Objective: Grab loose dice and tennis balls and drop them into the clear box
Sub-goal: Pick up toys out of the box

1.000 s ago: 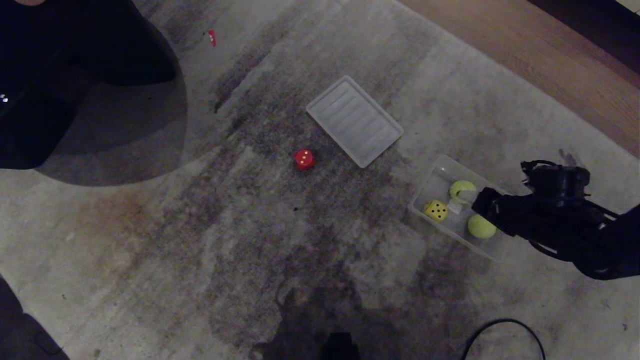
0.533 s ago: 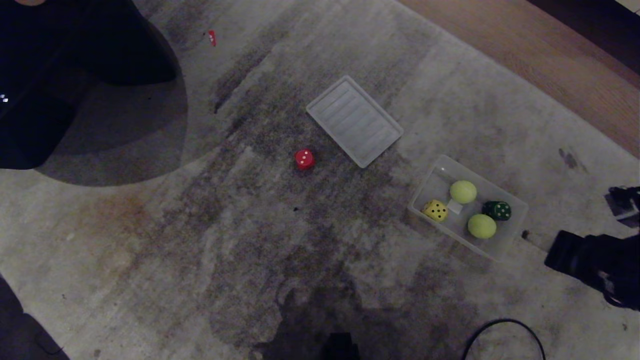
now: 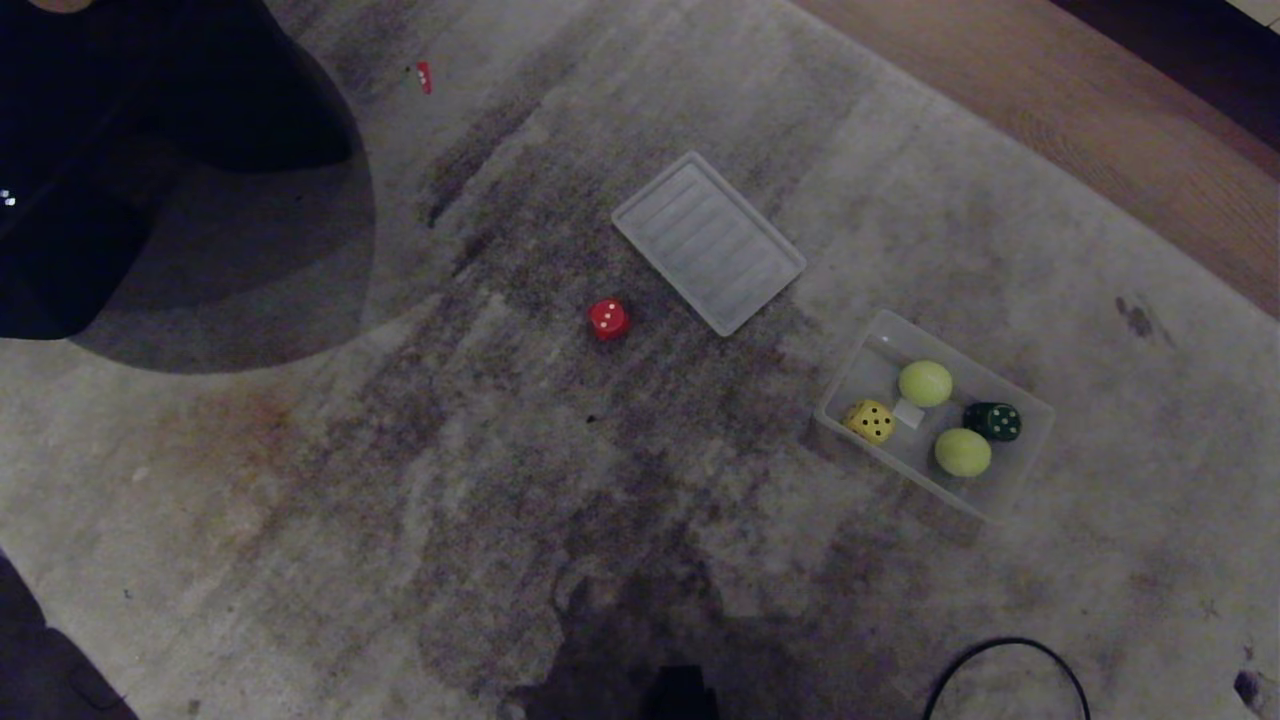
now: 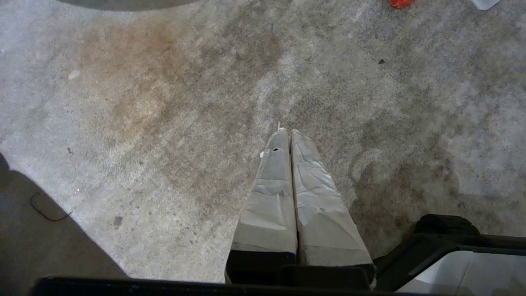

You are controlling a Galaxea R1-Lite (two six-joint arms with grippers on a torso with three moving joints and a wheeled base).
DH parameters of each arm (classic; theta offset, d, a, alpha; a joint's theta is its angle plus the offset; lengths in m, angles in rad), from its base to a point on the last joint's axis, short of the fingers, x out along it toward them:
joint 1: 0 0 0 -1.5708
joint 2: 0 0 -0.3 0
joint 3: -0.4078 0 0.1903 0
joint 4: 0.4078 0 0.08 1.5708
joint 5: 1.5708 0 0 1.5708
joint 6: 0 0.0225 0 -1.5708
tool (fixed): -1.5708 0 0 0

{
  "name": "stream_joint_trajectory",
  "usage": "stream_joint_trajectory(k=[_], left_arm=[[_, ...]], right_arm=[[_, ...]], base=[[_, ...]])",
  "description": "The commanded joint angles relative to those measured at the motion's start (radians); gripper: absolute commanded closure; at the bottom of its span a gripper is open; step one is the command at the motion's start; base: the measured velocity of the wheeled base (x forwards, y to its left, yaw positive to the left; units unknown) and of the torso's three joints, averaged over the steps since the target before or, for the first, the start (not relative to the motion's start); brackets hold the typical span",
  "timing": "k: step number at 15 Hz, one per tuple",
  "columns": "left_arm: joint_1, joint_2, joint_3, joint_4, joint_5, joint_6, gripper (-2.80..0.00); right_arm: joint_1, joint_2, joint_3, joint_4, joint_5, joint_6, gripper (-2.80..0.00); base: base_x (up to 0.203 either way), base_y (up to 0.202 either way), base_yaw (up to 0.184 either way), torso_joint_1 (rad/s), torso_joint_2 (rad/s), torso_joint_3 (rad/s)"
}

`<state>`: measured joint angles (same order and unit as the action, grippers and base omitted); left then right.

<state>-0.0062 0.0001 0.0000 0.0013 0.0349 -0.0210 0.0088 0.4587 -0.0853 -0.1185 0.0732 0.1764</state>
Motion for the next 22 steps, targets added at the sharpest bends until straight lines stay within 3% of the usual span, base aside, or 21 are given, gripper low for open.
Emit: stream_joint_trajectory(k=[1, 4, 7, 11, 22], left_arm=[[0.000, 0.001, 0.002, 0.000, 0.001, 0.000, 0.00], [0.000, 0.001, 0.002, 0.000, 0.000, 0.000, 0.00], [0.000, 0.001, 0.002, 0.000, 0.000, 0.000, 0.00], [0.000, 0.001, 0.002, 0.000, 0.001, 0.000, 0.00], [0.000, 0.001, 0.002, 0.000, 0.002, 0.003, 0.00]], right_arm=[[-0.004, -0.279, 0.039, 0.095, -0.019, -0.043, 0.00], [-0.003, -0.448, 0.046, 0.134, -0.030, -0.072, 0.00], [-0.003, -0.458, 0.095, 0.046, -0.057, -0.140, 0.00], [0.000, -0.457, 0.095, 0.106, -0.071, -0.160, 0.00], [-0.001, -0.457, 0.096, 0.099, -0.076, -0.129, 0.00]], base=[[0.000, 0.000, 0.000, 0.000, 0.00, 0.000], [0.000, 0.000, 0.000, 0.000, 0.00, 0.000], [0.000, 0.000, 0.000, 0.000, 0.00, 0.000], [0.000, 0.000, 0.000, 0.000, 0.00, 0.000], [0.000, 0.000, 0.000, 0.000, 0.00, 0.000]])
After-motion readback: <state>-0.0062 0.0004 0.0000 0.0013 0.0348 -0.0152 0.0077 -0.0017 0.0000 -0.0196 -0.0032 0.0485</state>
